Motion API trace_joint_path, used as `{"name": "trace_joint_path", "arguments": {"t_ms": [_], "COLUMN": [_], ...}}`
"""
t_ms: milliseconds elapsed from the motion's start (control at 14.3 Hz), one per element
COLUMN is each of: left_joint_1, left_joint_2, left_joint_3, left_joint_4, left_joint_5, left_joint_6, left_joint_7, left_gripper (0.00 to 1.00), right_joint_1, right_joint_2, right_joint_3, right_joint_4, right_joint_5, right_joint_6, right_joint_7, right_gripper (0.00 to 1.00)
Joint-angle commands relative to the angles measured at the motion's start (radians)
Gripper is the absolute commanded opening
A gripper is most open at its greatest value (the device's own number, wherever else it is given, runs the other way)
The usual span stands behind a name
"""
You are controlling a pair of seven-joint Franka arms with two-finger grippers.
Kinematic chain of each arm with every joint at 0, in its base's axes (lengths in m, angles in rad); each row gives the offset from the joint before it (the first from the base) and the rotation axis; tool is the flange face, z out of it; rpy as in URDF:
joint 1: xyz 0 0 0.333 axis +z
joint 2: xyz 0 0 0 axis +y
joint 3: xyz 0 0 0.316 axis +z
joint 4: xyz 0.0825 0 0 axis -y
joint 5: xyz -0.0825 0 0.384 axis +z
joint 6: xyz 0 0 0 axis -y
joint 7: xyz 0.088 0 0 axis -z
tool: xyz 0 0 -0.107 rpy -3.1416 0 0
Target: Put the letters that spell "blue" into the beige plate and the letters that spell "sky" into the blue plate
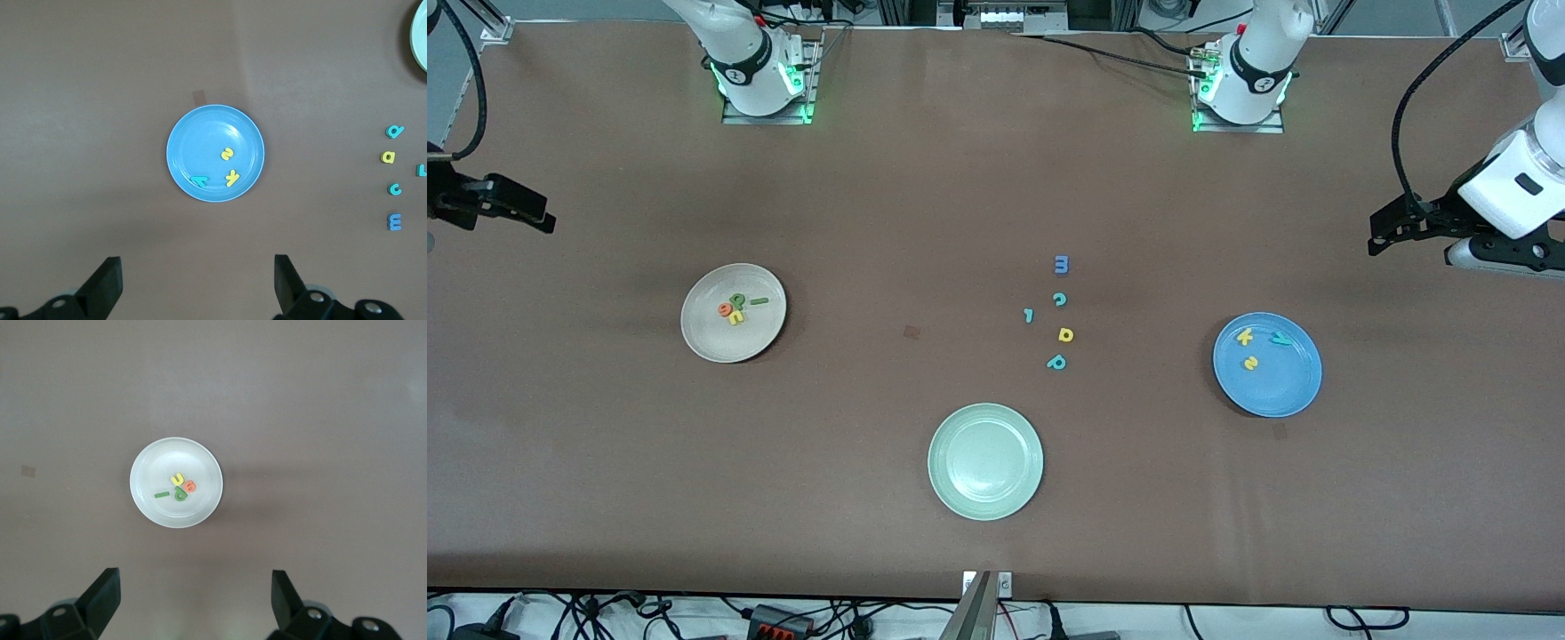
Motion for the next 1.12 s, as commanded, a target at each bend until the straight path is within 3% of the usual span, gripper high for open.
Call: {"name": "trace_joint_path", "arguments": {"t_ms": [0, 140, 1051], "left_joint_1": [0.001, -0.001, -0.015], "left_joint_2": [0.017, 0.017, 0.026], "left_joint_3": [0.001, 0.001, -0.004], "left_joint_4": [0.035, 0.04, 0.055], "left_joint_5": [-0.017, -0.019, -0.008], "left_joint_6": [-0.023, -0.023, -0.018], "left_joint_7": [-0.001, -0.001, -0.014], "left_gripper": [1.0, 1.0, 1.0], "right_joint_1": [-0.004, -0.004, 0.001], "right_joint_2": [-0.063, -0.06, -0.064], "right_joint_3": [0.002, 0.0, 0.002], "right_joint_4": [-0.098, -0.103, -0.084], "right_joint_5": [-0.01, -0.011, -0.008], "right_joint_6": [0.073, 0.119, 0.095], "right_joint_7": [0.015, -0.003, 0.009], "right_gripper": [1.0, 1.0, 1.0]}}
